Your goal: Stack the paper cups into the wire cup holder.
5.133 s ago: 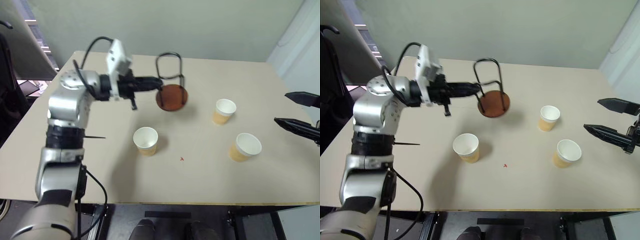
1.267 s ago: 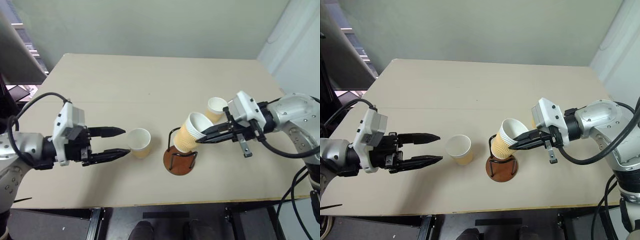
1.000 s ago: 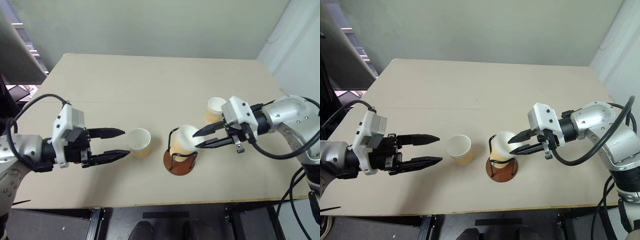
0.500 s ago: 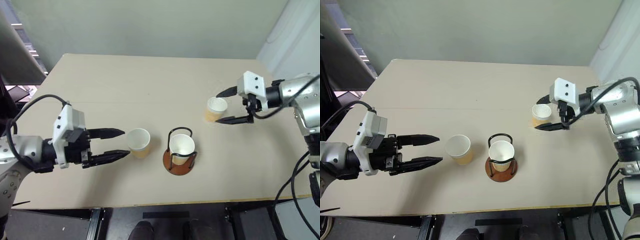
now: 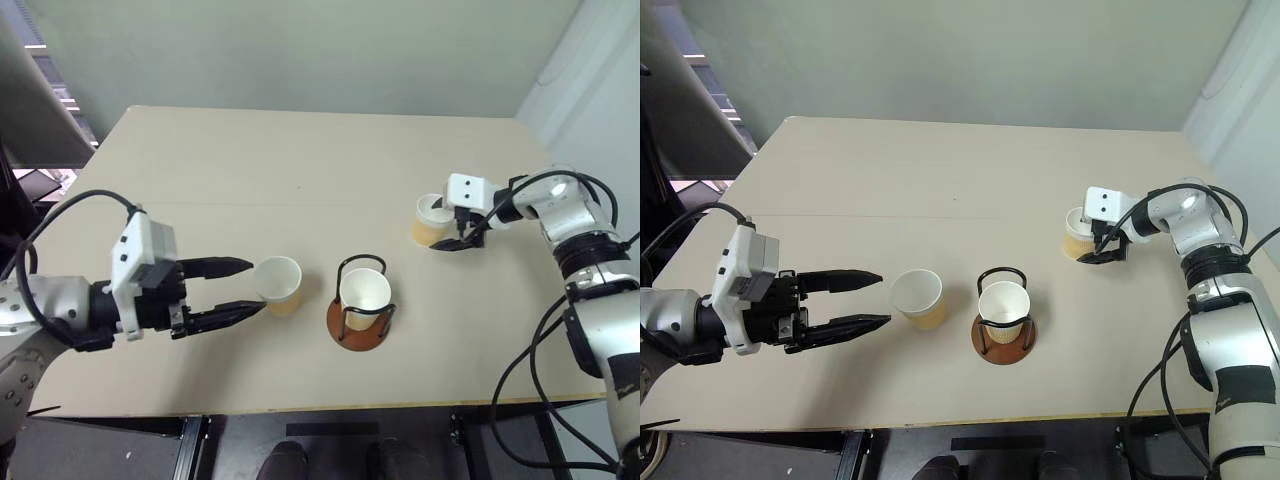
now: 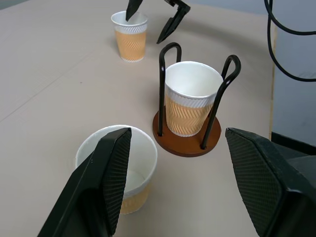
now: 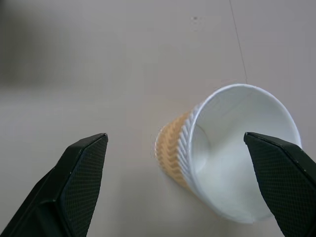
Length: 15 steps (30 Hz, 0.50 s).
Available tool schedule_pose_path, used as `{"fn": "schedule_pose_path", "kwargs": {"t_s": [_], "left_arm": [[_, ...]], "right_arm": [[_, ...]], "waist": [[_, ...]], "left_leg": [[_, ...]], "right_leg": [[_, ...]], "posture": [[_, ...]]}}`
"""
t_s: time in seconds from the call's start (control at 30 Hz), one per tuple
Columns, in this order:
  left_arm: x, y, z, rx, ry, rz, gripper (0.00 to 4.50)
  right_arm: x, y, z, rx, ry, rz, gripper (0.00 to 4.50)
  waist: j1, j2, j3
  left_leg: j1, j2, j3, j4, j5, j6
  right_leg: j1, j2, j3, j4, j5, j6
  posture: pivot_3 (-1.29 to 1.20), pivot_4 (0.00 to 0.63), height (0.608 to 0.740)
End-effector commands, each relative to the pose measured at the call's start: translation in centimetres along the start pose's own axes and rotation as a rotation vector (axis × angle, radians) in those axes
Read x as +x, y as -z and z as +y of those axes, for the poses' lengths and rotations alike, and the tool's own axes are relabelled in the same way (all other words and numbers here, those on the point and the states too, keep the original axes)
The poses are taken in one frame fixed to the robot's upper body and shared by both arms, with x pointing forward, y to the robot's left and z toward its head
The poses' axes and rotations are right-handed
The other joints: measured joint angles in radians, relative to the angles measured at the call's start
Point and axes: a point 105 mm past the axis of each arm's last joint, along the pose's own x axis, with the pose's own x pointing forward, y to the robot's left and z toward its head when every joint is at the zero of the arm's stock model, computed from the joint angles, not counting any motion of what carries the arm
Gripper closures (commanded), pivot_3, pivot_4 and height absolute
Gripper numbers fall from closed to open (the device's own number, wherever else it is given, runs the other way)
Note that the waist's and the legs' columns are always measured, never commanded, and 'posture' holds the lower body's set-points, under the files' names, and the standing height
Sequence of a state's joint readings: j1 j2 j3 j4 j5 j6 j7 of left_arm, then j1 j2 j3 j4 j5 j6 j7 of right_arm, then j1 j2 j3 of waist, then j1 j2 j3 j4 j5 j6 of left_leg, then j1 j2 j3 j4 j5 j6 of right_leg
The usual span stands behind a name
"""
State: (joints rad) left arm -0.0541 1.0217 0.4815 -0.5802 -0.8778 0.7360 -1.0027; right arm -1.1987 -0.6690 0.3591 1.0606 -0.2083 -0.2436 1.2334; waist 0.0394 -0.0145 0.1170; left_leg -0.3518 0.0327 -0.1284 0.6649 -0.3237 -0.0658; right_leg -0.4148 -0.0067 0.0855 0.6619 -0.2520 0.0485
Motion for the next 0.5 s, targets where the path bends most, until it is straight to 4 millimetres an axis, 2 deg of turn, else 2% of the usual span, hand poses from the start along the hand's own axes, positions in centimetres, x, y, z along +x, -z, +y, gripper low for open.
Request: {"fn": "schedule_pose_path", "kwargs": {"t_s": [0.03,0.13,0.3,0.43,0.5], "left_arm": [[-0.2,-0.9,-0.4,0.046,-0.013,-0.007,1.24],[-0.2,-1.0,-0.4,0.047,-0.017,-0.006,1.24],[-0.3,-1.0,-0.5,0.045,-0.017,0.001,1.24],[-0.3,-1.1,-0.4,0.044,-0.019,0.003,1.24],[-0.3,-1.2,-0.3,0.045,-0.017,0.003,1.24]], "right_arm": [[-0.4,-0.5,-1.0,-0.061,0.036,0.024,0.18],[0.0,-1.0,-0.9,-0.071,0.024,0.009,0.90],[0.2,-1.4,-0.8,-0.090,0.007,-0.001,2.78],[-0.4,-1.6,-1.0,-0.101,0.007,-0.014,4.26],[-1.5,-2.7,-1.1,-0.092,-0.018,-0.085,4.44]], "waist": [[0.002,0.000,0.000],[0.005,0.000,0.000],[0.007,0.000,0.000],[0.009,0.000,0.000],[0.009,0.000,0.000]], "left_leg": [[0.000,0.000,0.000,0.000,0.000,0.000],[0.000,0.000,0.001,0.000,0.000,-0.001],[0.000,0.000,0.001,0.000,0.000,-0.002],[0.000,0.000,0.000,0.000,0.000,-0.003],[0.000,0.000,0.001,0.000,0.000,-0.003]], "right_leg": [[0.000,0.000,0.000,0.000,0.000,0.000],[0.000,0.000,0.000,0.000,0.000,0.000],[0.000,0.000,0.000,0.000,0.000,-0.001],[0.000,0.000,0.000,0.000,0.000,-0.001],[0.000,0.000,0.000,0.000,0.000,-0.001]], "posture": [[0.00,0.150,0.740],[0.00,0.150,0.740],[0.00,0.150,0.740],[0.00,0.150,0.740],[0.00,0.150,0.740]]}}
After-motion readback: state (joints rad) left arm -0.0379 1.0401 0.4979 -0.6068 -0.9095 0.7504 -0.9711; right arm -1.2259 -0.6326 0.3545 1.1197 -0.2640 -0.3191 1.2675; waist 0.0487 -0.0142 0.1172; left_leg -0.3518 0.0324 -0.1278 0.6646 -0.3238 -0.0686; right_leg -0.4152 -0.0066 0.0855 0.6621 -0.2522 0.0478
